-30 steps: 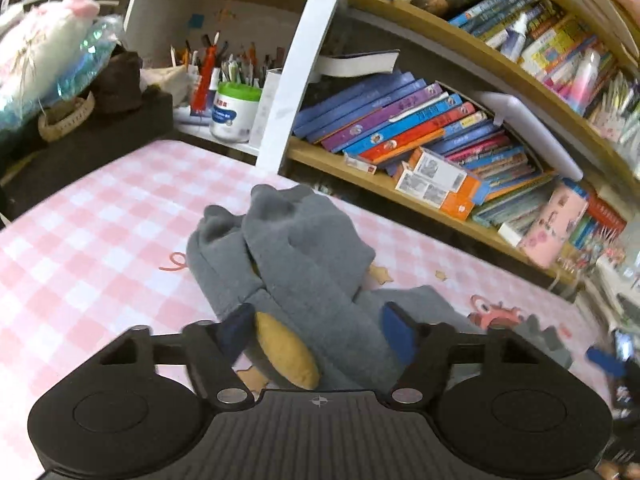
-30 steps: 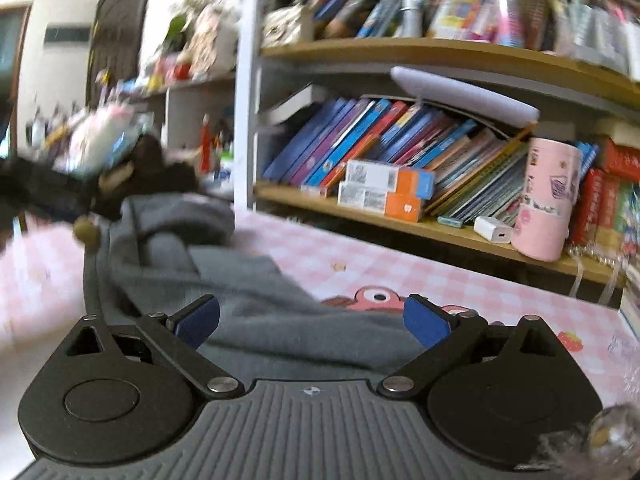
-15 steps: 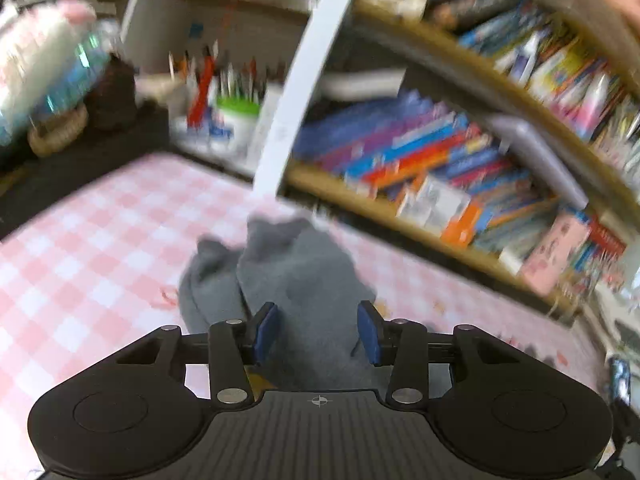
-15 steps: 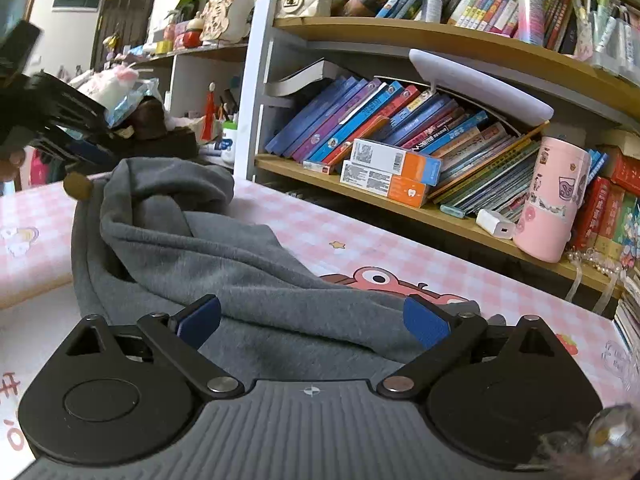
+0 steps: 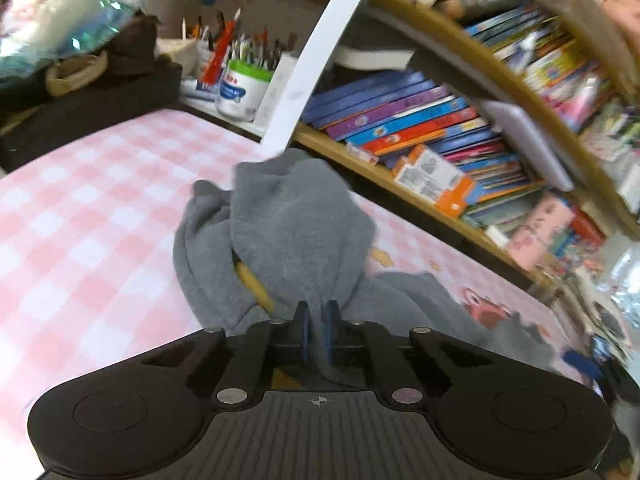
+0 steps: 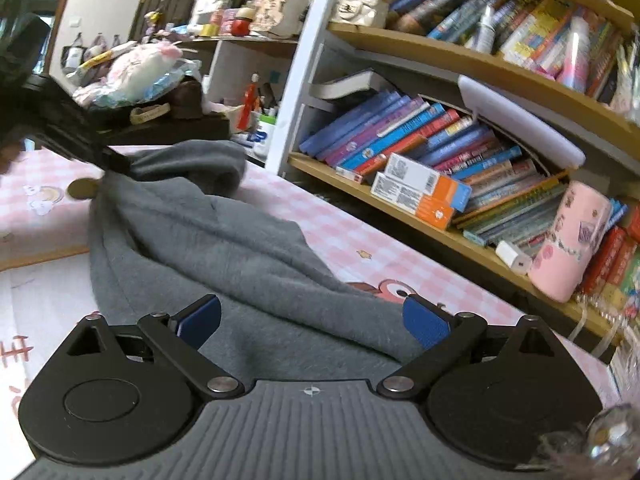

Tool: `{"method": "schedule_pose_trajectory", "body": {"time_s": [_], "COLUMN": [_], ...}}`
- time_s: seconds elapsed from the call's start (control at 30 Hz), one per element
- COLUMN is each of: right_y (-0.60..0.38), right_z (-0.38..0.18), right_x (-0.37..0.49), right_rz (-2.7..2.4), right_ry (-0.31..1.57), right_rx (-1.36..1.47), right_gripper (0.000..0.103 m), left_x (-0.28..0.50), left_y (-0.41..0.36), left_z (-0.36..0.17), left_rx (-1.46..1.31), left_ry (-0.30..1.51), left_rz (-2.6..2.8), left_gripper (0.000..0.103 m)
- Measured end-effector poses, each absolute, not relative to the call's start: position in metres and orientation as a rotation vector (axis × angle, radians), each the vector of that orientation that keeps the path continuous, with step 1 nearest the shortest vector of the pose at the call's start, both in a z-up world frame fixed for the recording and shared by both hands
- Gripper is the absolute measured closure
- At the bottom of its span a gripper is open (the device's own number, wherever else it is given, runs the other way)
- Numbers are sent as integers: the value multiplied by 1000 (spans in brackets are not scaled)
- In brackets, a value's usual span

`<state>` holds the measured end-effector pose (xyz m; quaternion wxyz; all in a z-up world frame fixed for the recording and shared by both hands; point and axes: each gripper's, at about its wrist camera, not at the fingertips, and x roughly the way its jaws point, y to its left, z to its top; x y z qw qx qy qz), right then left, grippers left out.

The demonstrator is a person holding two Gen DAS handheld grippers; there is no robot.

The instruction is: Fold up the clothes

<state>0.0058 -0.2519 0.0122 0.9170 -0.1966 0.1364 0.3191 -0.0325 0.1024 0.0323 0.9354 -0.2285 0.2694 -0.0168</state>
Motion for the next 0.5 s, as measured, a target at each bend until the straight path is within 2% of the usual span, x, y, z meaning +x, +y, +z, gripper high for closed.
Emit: {"method": "schedule_pose_trajectory", "body": {"time_s": [0.17,0.27,0.3,0.37,0.4,0.43,0.5], "right_y": [-225,-198,-190,-178,-176,-174,-185], "right_z": [13,9,8,8,9,11,28], "right_x": [-6,-17,-19,-18,-13,-8,6], "right_rz": [789,850,859,863,851,837,790], "right_ry": [260,226,217,219,235,252,237], "right_rx": [-517,-652,-689,-729,-735,-740,-675], "right_gripper": [4,15,24,53,80,92,93], "left_x": [-95,-108,-105,-99,-93,-87,-70], "left_y": [112,119,119,120,120,120,120], "left_z": [55,72,77,85,89,92,102], "left_rx": [-494,-512,-510,-506,-501,-494,-469], "left_ry": [479,405,391,362,353,345,325], "left_rz": [-61,-62,-69,-82,-92,-100,-120], "left_gripper": [99,99,99,99,99,99,99]}}
